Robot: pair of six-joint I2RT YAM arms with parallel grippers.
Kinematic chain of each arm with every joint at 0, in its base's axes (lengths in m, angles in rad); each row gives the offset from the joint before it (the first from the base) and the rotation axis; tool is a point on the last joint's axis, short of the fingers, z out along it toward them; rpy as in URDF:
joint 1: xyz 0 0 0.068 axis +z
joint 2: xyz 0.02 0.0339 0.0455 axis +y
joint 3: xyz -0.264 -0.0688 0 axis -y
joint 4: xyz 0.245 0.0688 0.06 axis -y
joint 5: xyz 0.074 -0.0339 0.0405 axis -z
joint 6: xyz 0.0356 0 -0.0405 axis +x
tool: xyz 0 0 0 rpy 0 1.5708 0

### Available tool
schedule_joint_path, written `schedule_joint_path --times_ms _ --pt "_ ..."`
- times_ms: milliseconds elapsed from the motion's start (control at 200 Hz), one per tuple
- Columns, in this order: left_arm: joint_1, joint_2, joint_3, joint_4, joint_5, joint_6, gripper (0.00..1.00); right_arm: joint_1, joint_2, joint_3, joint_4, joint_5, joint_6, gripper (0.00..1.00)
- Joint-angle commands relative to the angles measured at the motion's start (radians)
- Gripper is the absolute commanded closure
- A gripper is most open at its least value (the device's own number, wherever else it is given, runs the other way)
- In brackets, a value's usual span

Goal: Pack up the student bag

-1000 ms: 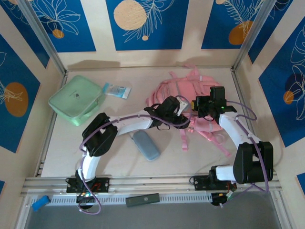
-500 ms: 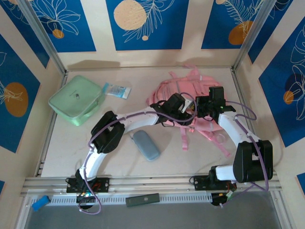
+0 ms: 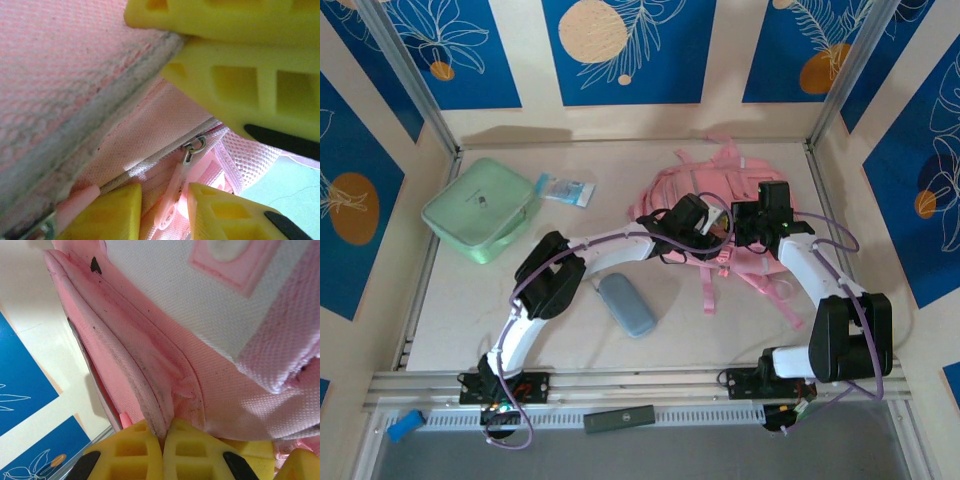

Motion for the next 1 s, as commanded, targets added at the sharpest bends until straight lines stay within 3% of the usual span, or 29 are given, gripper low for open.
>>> schedule_joint_path --times_ms 0,150,430,725,995 --pt "-0.021 0.05 0.055 0.076 0.025 0.019 0.68 0.034 -0.003 0.047 0.019 -0.101 -0.01 1.0" --pt "-0.024 0.077 0.091 0.064 0.013 0.03 0.73 0.036 -0.006 0.049 0.015 -0.098 -0.013 1.0" --pt "-0.007 -0.027 0.02 0.006 -0.037 0.068 1.0 0.024 -0.015 0.061 -0.011 -0.098 -0.055 1.0" --pt "0.059 -0.233 -0.256 -0.026 0.059 0.124 1.0 0.02 0.021 0.13 -0.06 -0.148 -0.195 1.0" --pt "0.09 -0.392 -0.459 -0.144 -0.122 0.202 1.0 0.092 0.157 0.257 -0.099 -0.246 -0.394 1.0"
